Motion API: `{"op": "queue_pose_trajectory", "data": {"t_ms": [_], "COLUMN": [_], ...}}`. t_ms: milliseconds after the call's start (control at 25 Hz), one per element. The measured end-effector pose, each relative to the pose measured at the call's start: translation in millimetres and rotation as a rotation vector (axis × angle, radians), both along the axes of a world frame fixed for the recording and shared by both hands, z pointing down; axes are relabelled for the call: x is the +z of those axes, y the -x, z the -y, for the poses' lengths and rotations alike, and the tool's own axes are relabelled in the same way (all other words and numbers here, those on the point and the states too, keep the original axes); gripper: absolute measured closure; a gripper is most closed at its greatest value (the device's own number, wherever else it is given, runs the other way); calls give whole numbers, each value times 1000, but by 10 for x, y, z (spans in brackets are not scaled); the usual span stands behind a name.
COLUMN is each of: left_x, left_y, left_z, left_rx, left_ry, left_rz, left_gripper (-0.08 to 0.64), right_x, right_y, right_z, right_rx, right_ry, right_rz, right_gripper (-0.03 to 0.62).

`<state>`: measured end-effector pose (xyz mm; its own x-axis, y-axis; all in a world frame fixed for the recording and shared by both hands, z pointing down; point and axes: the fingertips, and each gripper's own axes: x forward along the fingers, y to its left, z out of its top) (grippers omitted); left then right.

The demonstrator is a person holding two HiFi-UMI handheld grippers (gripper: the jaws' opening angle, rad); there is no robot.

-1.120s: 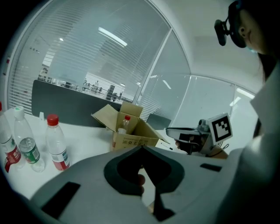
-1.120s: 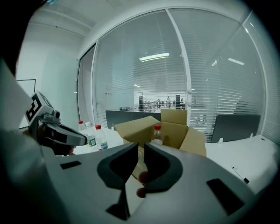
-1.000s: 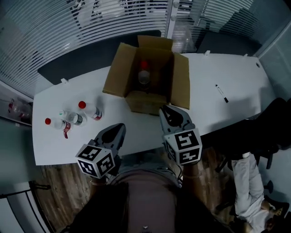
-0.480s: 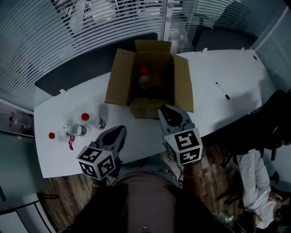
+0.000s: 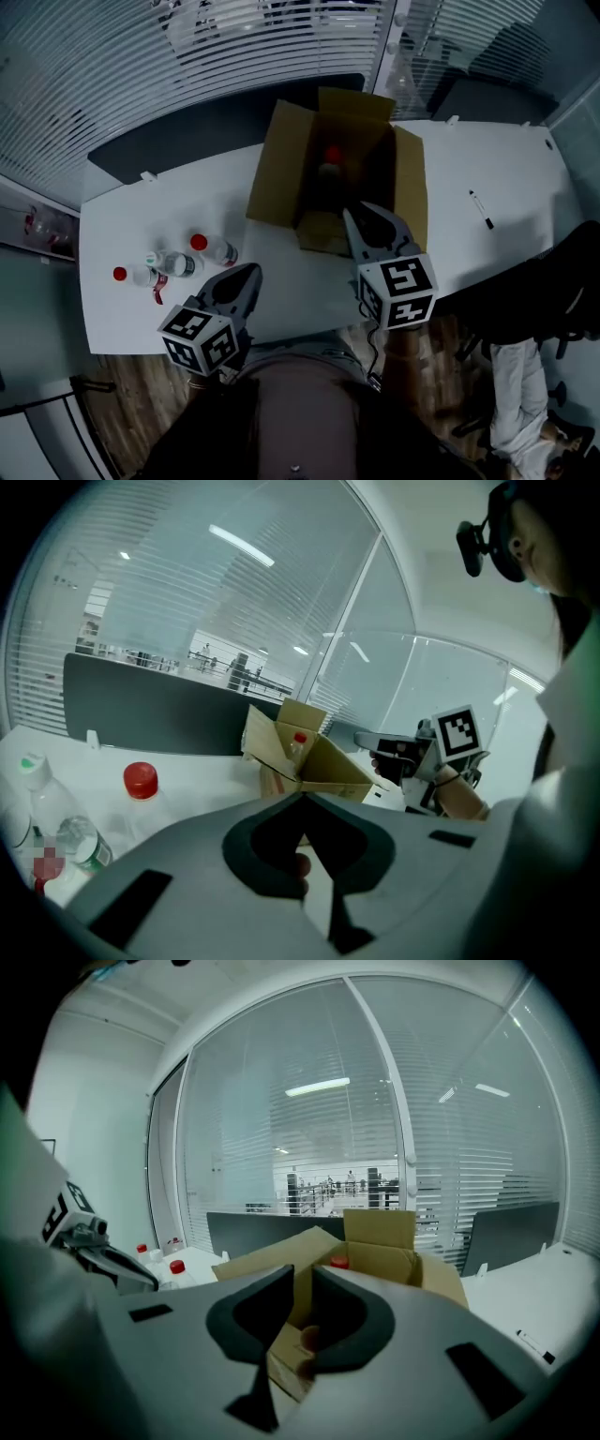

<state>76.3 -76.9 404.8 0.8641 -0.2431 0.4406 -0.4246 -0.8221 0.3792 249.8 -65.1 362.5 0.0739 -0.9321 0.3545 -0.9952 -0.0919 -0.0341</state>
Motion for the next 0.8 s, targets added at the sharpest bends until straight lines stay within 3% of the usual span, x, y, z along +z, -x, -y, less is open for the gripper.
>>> {"op": "queue_pose_trajectory", "data": {"t_ms": [400, 800], "left_x": [83, 175], "left_y": [250, 344], "left_z": [300, 554], "left_rx": [-123, -184], "left_ry": [27, 50], "left_rz": [8, 24], "left_gripper": [554, 554], "right_x": [-21, 219], "right_y": [-234, -405], "right_z": [553, 991], "right_rx": [-1, 7], "right_ry": [13, 77], "right_rz": [-12, 8], "right_gripper": [526, 480]}}
